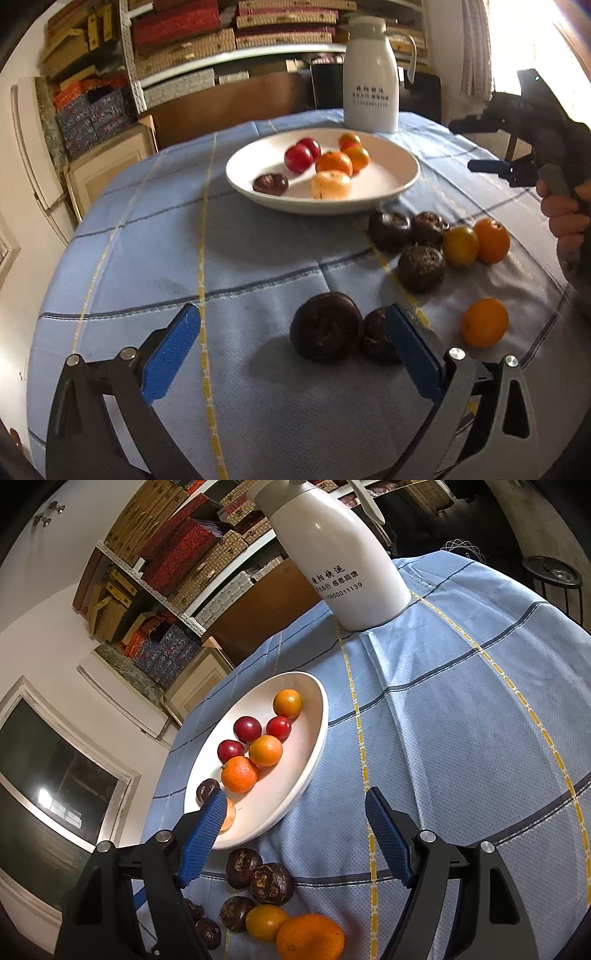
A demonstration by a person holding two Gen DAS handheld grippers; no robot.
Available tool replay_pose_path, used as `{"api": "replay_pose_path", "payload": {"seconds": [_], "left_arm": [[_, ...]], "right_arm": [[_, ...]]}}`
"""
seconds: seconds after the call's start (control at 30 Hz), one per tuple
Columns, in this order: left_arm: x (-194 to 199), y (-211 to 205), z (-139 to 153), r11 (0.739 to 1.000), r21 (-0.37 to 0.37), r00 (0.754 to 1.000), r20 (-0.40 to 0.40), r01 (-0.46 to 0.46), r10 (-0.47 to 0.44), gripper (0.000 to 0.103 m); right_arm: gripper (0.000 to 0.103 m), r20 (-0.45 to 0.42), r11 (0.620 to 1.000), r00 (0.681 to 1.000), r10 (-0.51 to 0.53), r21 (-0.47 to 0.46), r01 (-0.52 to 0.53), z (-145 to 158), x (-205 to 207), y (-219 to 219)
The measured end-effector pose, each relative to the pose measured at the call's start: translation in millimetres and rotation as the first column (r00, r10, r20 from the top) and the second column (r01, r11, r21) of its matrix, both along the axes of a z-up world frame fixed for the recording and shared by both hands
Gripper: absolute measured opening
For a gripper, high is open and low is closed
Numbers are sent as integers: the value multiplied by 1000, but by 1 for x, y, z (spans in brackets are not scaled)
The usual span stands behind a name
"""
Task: Organize fruits
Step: 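Open both tools and withdraw them from the plate toward the loose fruits, then grasp a dark brown fruit on the cloth with the left tool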
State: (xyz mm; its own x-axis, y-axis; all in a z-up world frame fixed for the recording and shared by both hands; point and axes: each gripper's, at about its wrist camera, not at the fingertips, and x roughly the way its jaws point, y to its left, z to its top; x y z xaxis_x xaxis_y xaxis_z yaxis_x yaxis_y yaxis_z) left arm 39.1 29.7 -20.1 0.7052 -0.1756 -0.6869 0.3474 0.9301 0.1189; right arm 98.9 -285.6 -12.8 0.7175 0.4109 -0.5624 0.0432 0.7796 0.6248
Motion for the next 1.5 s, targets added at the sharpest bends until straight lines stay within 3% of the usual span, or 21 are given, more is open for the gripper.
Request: {"api": "replay_pose_path", "payload": {"seconds": [0.1, 0.17, 0.27, 0.37, 0.47, 0.57, 0.67, 0.77, 0.9, 0.93, 1.0, 1.07, 1.13, 1.23, 1.5], "left_arm": [[11, 7, -7, 999, -3, 997, -59, -43, 43, 98], [16, 22, -9, 995, -62, 993, -98, -75, 69, 99], [14, 41, -1, 980, -61, 982, -43, -188, 186, 99], [18, 74, 0, 940, -85, 944, -49, -331, 328, 99], [22, 93, -3, 905, -89, 908, -75, -417, 411, 98], [19, 93, 0, 911, -103, 917, -57, -399, 395, 98], [16, 72, 2, 946, -47, 948, -17, -319, 319, 98], [17, 53, -1, 964, 25, 964, -6, -264, 264, 98], [20, 40, -6, 976, 65, 977, -27, -207, 209, 98], [21, 37, -7, 979, 68, 980, -32, -193, 195, 96], [24, 31, -8, 986, 59, 986, -46, -158, 161, 78], [32, 30, -13, 991, 35, 986, -93, -133, 136, 52], [39, 30, -17, 992, 6, 983, -134, -125, 124, 43], [43, 32, -18, 991, -53, 982, -153, -121, 111, 42], [50, 27, -3, 982, -109, 982, -131, -153, 139, 42]], "right_arm": [[78, -3, 1000, 1000, -5, 3, 5, -1, 0, -1], [78, -4, 1000, 1000, -5, 6, 5, -1, 0, -1], [78, -2, 1000, 1000, -5, 5, 5, -1, 0, -1], [78, -1, 1000, 1000, -4, 9, 4, 0, 0, -1], [79, 3, 1000, 1000, -3, 9, 3, 1, -1, 0], [79, 4, 1000, 1000, -3, 8, 3, 1, -1, 0], [79, 3, 1000, 1000, -4, 7, 4, 1, -1, 0], [79, 5, 1000, 1000, -3, 7, 3, 1, -1, 0], [79, 9, 1000, 1000, 3, -4, -3, 2, -1, 2], [79, 9, 1000, 1000, 8, -9, -8, 2, -1, 3], [79, 11, 1000, 1000, 12, -16, -12, 3, -1, 4], [79, 12, 1000, 1000, 14, -20, -13, 3, -1, 5], [79, 11, 1000, 1000, 13, -19, -13, 3, 0, 4], [79, 13, 1000, 1000, 16, -22, -15, 4, 0, 5], [78, 8, 994, 996, 89, -72, -88, 4, -1, 20]]}}
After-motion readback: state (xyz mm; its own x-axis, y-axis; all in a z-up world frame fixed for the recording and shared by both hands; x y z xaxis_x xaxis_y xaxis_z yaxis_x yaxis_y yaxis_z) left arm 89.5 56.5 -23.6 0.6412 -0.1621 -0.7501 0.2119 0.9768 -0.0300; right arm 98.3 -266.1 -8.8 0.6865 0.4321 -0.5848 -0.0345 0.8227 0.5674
